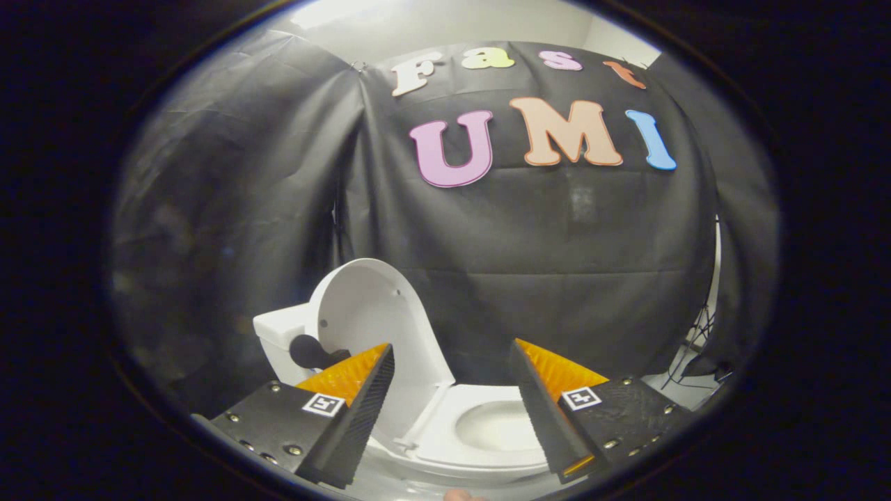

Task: Open the toilet lid.

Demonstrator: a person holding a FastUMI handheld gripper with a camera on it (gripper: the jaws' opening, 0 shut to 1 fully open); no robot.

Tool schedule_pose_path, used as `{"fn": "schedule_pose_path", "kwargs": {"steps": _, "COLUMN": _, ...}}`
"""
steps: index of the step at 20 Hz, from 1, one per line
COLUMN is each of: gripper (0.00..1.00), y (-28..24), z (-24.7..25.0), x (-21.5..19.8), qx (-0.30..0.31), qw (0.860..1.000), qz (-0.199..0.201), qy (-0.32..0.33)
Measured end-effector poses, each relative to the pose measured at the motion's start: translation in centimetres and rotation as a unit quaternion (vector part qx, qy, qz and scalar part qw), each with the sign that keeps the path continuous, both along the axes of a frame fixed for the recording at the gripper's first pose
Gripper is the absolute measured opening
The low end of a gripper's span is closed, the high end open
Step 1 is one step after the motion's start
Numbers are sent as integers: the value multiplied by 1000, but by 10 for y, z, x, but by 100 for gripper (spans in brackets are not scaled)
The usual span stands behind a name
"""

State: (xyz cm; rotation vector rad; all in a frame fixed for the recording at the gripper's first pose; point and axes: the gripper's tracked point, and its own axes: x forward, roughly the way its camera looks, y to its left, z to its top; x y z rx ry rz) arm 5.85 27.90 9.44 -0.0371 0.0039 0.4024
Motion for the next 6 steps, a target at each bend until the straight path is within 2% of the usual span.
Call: {"fn": "schedule_pose_path", "kwargs": {"steps": 6, "gripper": 98, "y": -53, "z": 3, "x": 1, "qx": -4, "qw": 1000, "qz": -29, "qy": 1}}
